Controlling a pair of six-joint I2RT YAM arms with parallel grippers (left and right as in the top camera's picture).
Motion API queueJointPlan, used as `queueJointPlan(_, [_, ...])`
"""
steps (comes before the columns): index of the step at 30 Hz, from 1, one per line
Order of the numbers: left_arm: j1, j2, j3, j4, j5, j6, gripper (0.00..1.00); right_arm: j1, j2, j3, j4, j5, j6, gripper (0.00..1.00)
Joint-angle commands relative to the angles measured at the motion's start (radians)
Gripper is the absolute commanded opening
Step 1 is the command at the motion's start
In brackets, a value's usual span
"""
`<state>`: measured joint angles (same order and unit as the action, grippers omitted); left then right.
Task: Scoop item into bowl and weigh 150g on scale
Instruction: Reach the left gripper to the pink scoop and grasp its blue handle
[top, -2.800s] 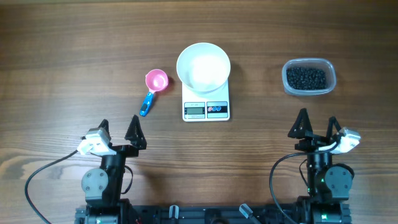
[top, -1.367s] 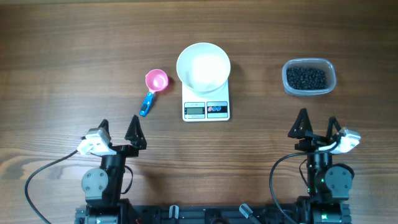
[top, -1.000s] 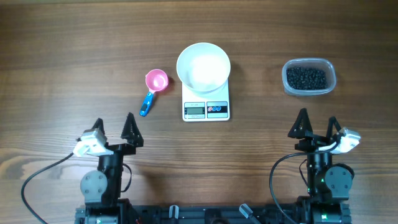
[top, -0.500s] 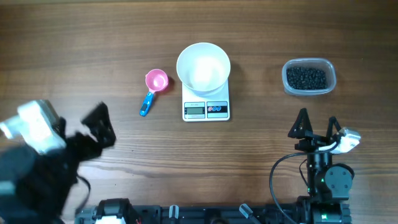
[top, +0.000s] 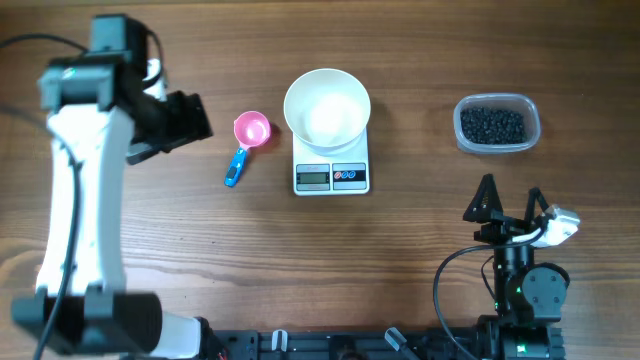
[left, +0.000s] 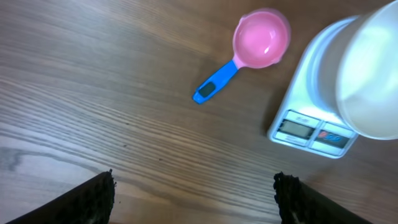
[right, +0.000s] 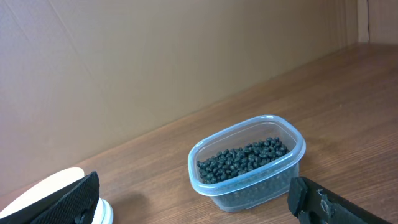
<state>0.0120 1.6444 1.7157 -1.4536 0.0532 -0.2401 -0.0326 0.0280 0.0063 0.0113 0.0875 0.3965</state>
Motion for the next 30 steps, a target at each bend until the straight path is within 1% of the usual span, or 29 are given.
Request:
queueJointPlan(1, [-0.07,0.115,-0.146,0.105,0.005,0.027,0.85,0.0,-0.007,0.0,0.003,0.009,0.006,1.0])
queueJointPlan(2, [-0.09,0.142,-0.197,0.161,0.005,0.028,0.82,0.0,-0.007,0.0,0.003,0.009,0.006,1.0])
queueJointPlan(4, [-0.125,0.186,-0.306,0.291,0.002,0.047,0.82,0.0,-0.007,0.0,0.003,0.009,0.006,1.0])
queueJointPlan(7, [-0.159,0.212,-0.452,0.482,0.002,0.133,0.82,0.0,-0.005,0.0,0.003,0.009,0.006,1.0])
queueJointPlan(8, [-0.163,0.213,-0.494,0.54,0.001,0.152,0.84,0.0,-0.005,0.0,0.003,0.009,0.006,1.0])
queueJointPlan(10, [-0.16,0.213,-0.563,0.634,-0.014,0.155,0.87,0.0,-0.005,0.0,0.003,0.009,0.006,1.0])
queueJointPlan(13, [-0.161,0.214,-0.623,0.747,-0.039,0.155,0.84,0.0,-0.005,0.0,0.003,0.009,0.007,1.0])
queueJointPlan(16, [-0.163,0.214,-0.695,0.878,-0.04,0.159,0.88,0.0,-0.005,0.0,0.003,0.009,0.006,1.0])
queueJointPlan(18, [-0.163,0.215,-0.724,0.916,-0.039,0.158,0.88,0.0,-0.005,0.0,0.003,0.009,0.006,1.0])
queueJointPlan(19, [-0.163,0.215,-0.732,0.916,-0.035,0.158,0.83,0.0,-0.005,0.0,0.003,0.009,0.007,1.0])
queueJointPlan(20, [-0.163,0.215,-0.735,0.904,-0.008,0.154,0.72,0.0,-0.005,0.0,0.003,0.009,0.006,1.0])
queueJointPlan(21, [-0.163,0.215,-0.735,0.886,0.051,0.154,0.59,0.0,-0.005,0.0,0.003,0.009,0.006,1.0])
queueJointPlan(22, [-0.163,0.215,-0.735,0.869,0.103,0.154,0.52,0.0,-0.005,0.0,0.003,0.009,0.007,1.0])
queueJointPlan(23, [-0.163,0.215,-0.735,0.85,0.137,0.143,0.47,0.0,-0.005,0.0,0.003,0.009,0.007,1.0])
queueJointPlan(24, [-0.163,0.215,-0.735,0.824,0.139,0.1,0.44,0.0,-0.005,0.0,0.003,0.009,0.006,1.0])
queueJointPlan(27, [-0.163,0.215,-0.735,0.806,0.124,0.039,0.43,0.0,-0.005,0.0,0.003,0.009,0.007,1.0])
queueJointPlan(30, [-0.166,0.215,-0.735,0.803,0.099,-0.053,0.4,0.0,-0.005,0.0,0.003,0.009,0.007,1.0])
